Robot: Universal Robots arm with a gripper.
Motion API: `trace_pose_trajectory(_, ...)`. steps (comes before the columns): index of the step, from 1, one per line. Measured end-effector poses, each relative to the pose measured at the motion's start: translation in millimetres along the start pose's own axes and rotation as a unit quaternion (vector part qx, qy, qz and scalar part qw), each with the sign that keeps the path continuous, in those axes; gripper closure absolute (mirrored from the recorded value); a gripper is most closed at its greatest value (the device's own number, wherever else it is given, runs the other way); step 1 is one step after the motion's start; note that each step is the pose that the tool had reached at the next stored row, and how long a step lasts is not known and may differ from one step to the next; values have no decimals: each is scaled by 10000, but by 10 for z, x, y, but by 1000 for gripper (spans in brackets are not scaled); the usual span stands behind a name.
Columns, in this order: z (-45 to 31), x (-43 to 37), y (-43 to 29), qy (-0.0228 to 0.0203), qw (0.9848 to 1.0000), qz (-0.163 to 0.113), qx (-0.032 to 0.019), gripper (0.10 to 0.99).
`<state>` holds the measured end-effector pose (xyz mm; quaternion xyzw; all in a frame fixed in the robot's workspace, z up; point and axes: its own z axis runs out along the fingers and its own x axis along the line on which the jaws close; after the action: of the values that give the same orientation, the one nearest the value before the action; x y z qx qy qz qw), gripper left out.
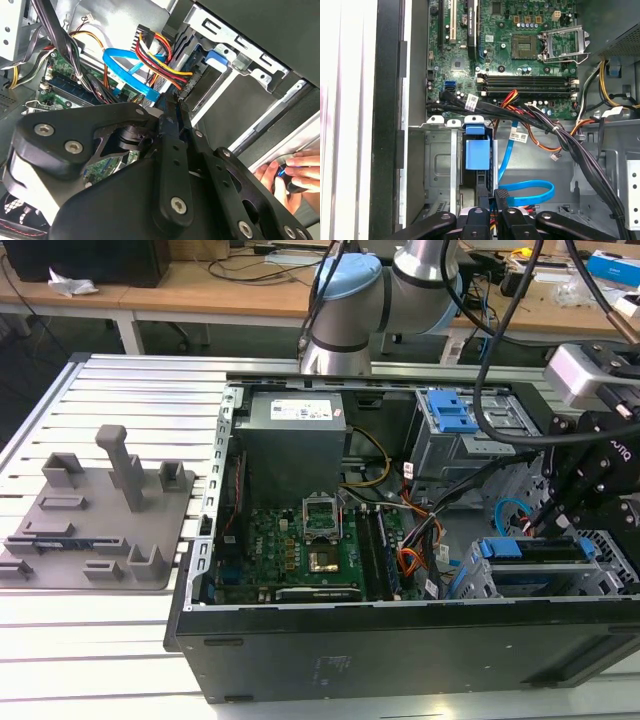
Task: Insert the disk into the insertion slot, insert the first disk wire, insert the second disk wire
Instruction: 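Insert the second disk wire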
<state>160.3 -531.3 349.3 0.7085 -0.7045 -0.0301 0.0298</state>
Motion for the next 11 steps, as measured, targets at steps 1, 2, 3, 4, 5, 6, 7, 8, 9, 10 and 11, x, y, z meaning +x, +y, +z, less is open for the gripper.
trace_pose_trajectory(1, -1, 1, -1, 0, 10000, 0, 0, 925)
trace_pose_trajectory(2, -1, 2, -4, 1, 10000, 0, 0, 925)
trace_pose_trajectory(3, -1, 4, -6, 1, 10000, 0, -1, 925)
trace_pose_trajectory(4, 0, 9, -7, 1, 10000, 0, -1, 925)
trace_pose_trajectory(5, 1, 11, -7, 0, 10000, 0, -1, 925)
trace_pose_trajectory(6, 1, 13, -7, 0, 10000, 0, -1, 925)
trace_pose_trajectory(7, 2, 16, -7, 0, 10000, 0, -1, 925)
trace_pose_trajectory(8, 4, 18, -7, 0, 10000, 0, -2, 925)
trace_pose_trajectory(9, 5, 20, -8, 0, 10000, 0, -2, 925)
trace_pose_trajectory(10, 8, 23, -8, 0, 10000, 0, -2, 925)
trace_pose_trajectory(11, 12, 25, -8, 1, 10000, 0, -2, 925)
